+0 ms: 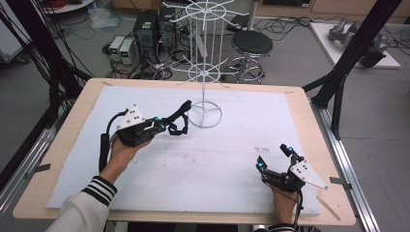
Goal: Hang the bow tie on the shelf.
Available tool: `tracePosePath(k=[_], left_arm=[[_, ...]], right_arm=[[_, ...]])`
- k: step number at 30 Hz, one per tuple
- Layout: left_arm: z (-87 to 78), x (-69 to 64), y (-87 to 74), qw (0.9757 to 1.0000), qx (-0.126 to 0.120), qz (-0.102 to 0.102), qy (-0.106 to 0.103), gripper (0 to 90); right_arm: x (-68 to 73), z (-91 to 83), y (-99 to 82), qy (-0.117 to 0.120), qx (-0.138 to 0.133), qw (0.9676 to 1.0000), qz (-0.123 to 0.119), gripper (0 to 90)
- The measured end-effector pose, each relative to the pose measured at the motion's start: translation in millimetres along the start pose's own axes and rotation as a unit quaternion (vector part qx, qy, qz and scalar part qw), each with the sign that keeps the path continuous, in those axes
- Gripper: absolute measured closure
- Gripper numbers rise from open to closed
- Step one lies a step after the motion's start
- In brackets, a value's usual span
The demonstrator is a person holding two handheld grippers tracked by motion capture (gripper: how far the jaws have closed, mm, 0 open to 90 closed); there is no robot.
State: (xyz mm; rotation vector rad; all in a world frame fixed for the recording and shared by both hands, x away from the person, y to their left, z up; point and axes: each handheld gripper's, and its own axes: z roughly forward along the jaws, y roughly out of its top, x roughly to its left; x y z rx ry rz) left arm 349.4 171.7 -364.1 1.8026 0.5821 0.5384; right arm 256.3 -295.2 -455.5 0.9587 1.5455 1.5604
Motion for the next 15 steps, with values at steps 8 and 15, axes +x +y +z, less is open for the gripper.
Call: tracePosePath(k=[8, 15], left_arm=[[-4.6, -2.4, 20.1, 0.9992, -0.037, -0.009, -0.012, 85.1], [-6.6, -6.0, 31.5, 0.9981, -0.058, -0.008, -0.017, 85.1]], right_arm=[[0.0, 0.0, -0.1, 0.000, 0.000, 1.0000, 0.000, 5.8], [0.0, 0.0, -0.1, 0.000, 0.000, 1.0000, 0.001, 5.8]])
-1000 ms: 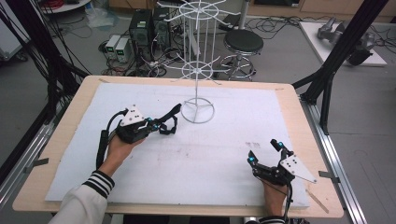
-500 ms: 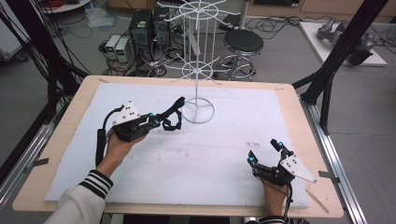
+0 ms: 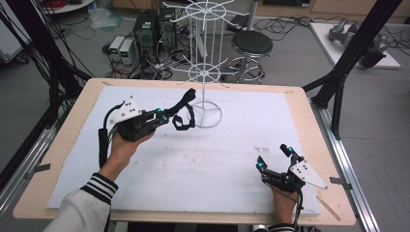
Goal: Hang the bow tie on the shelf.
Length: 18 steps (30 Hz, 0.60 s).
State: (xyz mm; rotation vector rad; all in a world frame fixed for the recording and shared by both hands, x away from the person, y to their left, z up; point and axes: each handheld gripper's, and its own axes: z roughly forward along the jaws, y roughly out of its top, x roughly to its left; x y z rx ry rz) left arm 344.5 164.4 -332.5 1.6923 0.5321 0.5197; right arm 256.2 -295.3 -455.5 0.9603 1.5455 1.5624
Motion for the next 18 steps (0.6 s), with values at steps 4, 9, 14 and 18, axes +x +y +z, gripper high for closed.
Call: tracePosePath(k=[4, 9, 14, 18], left_arm=[[0.4, -1.8, 8.3, 1.0000, -0.007, 0.001, -0.003, 85.1], [1.1, -1.5, 18.4, 0.9998, -0.016, 0.001, -0.007, 85.1], [6.5, -2.2, 25.8, 0.9997, -0.022, -0.001, -0.006, 85.1], [14.6, -5.7, 30.7, 0.9996, -0.026, -0.001, -0.011, 85.1]], right_arm=[[0.0, 0.0, 0.1, 0.000, 0.000, 1.0000, 0.000, 5.8], [-0.2, 0.3, 0.0, -0.001, -0.002, 1.0000, -0.001, 5.8], [-0.2, 0.3, 0.0, -0.001, -0.002, 1.0000, -0.001, 5.8], [-0.2, 0.3, 0.0, -0.001, -0.002, 1.0000, 0.000, 5.8]])
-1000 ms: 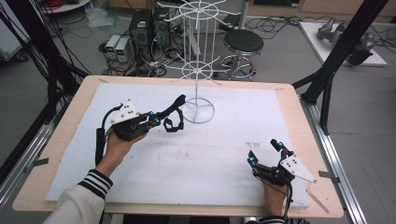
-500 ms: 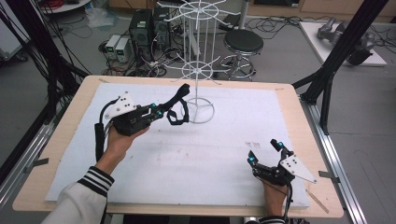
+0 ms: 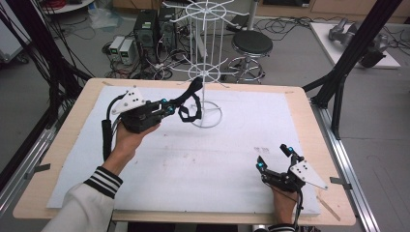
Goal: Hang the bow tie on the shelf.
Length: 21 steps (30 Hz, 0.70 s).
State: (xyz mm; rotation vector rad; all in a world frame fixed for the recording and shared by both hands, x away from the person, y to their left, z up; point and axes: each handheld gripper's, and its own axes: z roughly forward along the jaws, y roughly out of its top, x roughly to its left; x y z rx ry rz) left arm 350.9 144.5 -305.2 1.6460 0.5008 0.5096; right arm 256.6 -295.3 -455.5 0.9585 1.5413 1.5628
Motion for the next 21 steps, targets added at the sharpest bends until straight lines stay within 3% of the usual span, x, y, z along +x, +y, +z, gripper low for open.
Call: tracePosePath(k=[9, 21], left_arm=[[11.8, -4.3, 9.8, 1.0000, -0.002, 0.006, -0.002, 85.0], [25.6, -0.4, 7.9, 0.9999, 0.002, -0.007, 0.011, 85.0]], right_arm=[[-0.1, -0.1, 0.1, 0.001, 0.001, 1.0000, 0.000, 5.8], [-0.1, -0.4, 0.1, 0.001, 0.001, 1.0000, 0.000, 5.8]])
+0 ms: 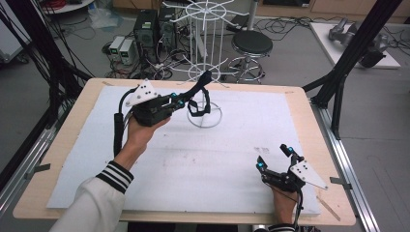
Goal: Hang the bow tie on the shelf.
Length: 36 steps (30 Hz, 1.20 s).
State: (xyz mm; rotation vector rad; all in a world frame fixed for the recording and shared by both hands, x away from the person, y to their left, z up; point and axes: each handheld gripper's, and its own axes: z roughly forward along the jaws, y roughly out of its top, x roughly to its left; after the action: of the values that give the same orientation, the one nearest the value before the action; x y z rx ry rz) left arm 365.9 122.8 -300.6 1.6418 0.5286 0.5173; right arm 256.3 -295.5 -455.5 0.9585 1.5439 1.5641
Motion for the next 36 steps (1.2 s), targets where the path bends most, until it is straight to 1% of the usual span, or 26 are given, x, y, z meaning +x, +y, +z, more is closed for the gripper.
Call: tracePosePath(k=[10, 12, 15, 17, 20, 22, 36], left_arm=[[10.2, 3.2, -2.8, 0.9999, 0.004, -0.010, 0.009, 85.0], [11.7, 4.3, -3.8, 0.9998, 0.003, -0.016, 0.009, 85.0], [15.1, 6.8, -4.1, 0.9997, 0.014, -0.012, 0.014, 85.0], [16.7, 9.3, -3.7, 0.9996, 0.011, -0.021, 0.015, 85.0], [19.4, 9.8, -4.5, 0.9995, 0.014, -0.022, 0.016, 85.0], [21.1, 9.6, -5.7, 0.9994, 0.020, -0.018, 0.019, 85.0], [31.2, 9.8, -12.9, 0.9985, 0.033, -0.026, 0.036, 84.8]], right_arm=[[0.0, 0.1, -0.1, 0.000, 0.000, 1.0000, 0.000, 5.8], [-0.1, 0.1, 0.0, 0.000, 0.000, 1.0000, 0.000, 5.8], [-0.2, 0.1, -0.1, -0.001, 0.000, 1.0000, 0.000, 5.8], [0.0, 0.1, -0.1, 0.000, 0.000, 1.0000, 0.001, 5.8], [-0.1, 0.1, -0.1, 0.000, 0.000, 1.0000, 0.001, 5.8], [-0.1, 0.2, -0.1, 0.000, 0.000, 1.0000, 0.000, 5.8], [0.0, 0.0, -0.1, 0.000, 0.000, 1.0000, 0.001, 5.8]])
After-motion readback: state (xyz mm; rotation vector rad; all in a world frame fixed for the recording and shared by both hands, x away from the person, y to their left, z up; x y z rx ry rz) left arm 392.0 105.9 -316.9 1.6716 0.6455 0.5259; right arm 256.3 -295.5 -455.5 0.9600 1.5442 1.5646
